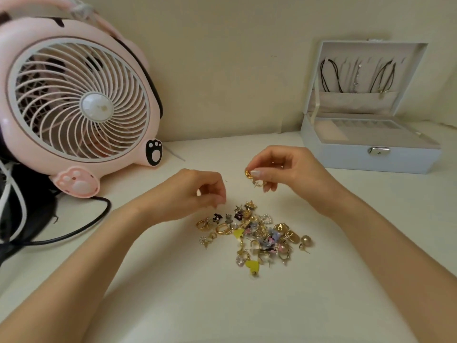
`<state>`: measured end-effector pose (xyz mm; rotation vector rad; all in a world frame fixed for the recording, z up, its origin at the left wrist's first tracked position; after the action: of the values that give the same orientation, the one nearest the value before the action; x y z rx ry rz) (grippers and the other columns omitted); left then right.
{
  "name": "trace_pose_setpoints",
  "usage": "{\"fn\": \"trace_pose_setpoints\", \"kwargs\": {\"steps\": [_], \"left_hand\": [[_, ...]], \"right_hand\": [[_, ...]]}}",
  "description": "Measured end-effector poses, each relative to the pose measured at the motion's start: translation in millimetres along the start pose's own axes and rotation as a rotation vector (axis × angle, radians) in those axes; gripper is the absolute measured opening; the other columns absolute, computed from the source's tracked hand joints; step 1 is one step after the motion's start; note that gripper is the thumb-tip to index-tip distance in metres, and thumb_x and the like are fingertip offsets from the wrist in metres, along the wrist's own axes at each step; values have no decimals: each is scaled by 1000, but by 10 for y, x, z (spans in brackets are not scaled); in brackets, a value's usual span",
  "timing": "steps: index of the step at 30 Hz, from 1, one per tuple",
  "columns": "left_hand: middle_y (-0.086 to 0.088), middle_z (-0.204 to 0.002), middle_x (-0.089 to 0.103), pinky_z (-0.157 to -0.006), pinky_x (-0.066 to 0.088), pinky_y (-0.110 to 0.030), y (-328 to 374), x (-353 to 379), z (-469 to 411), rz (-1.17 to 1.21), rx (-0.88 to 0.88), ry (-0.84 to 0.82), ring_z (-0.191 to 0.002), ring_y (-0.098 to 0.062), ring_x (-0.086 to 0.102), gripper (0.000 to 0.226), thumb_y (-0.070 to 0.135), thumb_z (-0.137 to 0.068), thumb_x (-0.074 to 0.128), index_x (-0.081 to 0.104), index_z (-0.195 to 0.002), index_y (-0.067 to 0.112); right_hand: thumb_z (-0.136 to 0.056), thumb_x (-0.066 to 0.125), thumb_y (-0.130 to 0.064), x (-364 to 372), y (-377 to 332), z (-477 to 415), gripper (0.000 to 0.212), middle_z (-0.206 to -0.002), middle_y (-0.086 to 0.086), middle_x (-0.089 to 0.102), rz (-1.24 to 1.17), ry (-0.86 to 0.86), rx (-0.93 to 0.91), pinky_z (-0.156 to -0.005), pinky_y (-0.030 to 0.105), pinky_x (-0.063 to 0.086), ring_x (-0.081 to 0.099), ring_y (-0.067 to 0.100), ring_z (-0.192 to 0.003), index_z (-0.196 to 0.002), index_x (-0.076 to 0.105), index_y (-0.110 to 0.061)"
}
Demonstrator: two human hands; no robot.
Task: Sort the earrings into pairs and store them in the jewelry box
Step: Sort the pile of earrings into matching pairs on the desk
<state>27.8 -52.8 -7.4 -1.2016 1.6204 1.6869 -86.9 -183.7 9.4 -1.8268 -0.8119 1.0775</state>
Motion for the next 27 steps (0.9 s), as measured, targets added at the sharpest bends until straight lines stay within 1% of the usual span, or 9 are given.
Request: {"fn": "trace_pose_setpoints", "kwargs": {"steps": [2, 4, 6, 9, 13, 16, 18, 23, 27], "left_hand": [[14, -74, 62, -63, 38, -9, 176, 70, 5, 20, 101, 52, -72, -1, 53, 5, 26, -84, 67, 63, -81, 26], [16, -78, 59, -68, 40, -12, 303, 221, 4, 24, 197, 33, -78, -3, 52, 14, 39, -80, 67, 63, -86, 28], [17, -84, 55, -75, 43, -20, 352, 387, -7, -16, 255, -17, -86, -3, 49, 20, 45, -79, 62, 62, -95, 31], [17, -88, 51, -79, 42, -24, 363, 500, -24, -46, 257, -49, -90, -2, 44, 17, 34, -84, 65, 62, -100, 33], [15, -93, 51, -81, 41, -24, 341, 465, -26, -59, 233, -69, -92, -2, 43, 16, 34, -83, 67, 62, -98, 30], [16, -94, 49, -83, 39, -23, 293, 418, -11, -86, 215, -105, -96, -3, 43, 13, 39, -81, 65, 63, -91, 32], [17, -94, 48, -81, 38, -20, 271, 398, -2, -153, 204, -115, -96, -2, 42, 12, 45, -79, 57, 61, -84, 35], [19, -93, 47, -77, 39, -20, 234, 361, -4, -216, 208, -46, -92, -1, 42, 35, 60, -77, 42, 57, -74, 29], [20, -94, 49, -80, 40, -20, 402, 401, -5, -50, 285, 46, -96, -3, 46, 20, 54, -78, 58, 55, -84, 36]], "right_hand": [[-83, 66, -5, -81, 81, -20, 11, -78, 7, 68, 26, 8, 35, -60, 22, 50, 60, 11, -61, -93, 71, -6], [-84, 65, -5, -132, 156, -30, 12, -74, 3, 67, 42, 9, 76, -60, 19, 51, 61, 11, -61, -94, 71, -6], [-84, 65, -4, -157, 215, -40, 10, -70, -1, 67, 42, 5, 118, -60, 19, 52, 63, 11, -61, -92, 71, -6], [-83, 66, -3, -171, 262, -51, 10, -70, -3, 68, 52, 4, 148, -61, 20, 53, 63, 12, -63, -91, 71, -5], [-83, 67, -3, -163, 269, -55, 9, -70, -3, 67, 46, -3, 146, -62, 21, 53, 63, 12, -62, -90, 70, -6], [-83, 67, -3, -149, 265, -57, 8, -69, -4, 67, 33, -21, 147, -61, 20, 53, 63, 11, -61, -89, 70, -7], [-82, 68, -4, -144, 270, -55, 8, -69, -7, 68, 39, -38, 154, -60, 19, 52, 64, 11, -62, -88, 70, -8], [-81, 69, -6, -143, 269, -52, 8, -70, -6, 68, 49, -62, 153, -60, 19, 51, 63, 9, -62, -89, 70, -8], [-81, 70, -7, -144, 264, -54, 8, -70, -2, 67, 48, -62, 146, -61, 20, 51, 61, 9, -61, -89, 69, -6]]}}
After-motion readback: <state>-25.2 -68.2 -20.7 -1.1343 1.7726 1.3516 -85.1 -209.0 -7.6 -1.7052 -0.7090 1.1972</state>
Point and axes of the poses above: each hand's wrist, its own z-axis away from the middle knuckle, its own x-axis out of the palm, y = z × x, the point moved 5 cm from there along -z, towards the middle knuckle
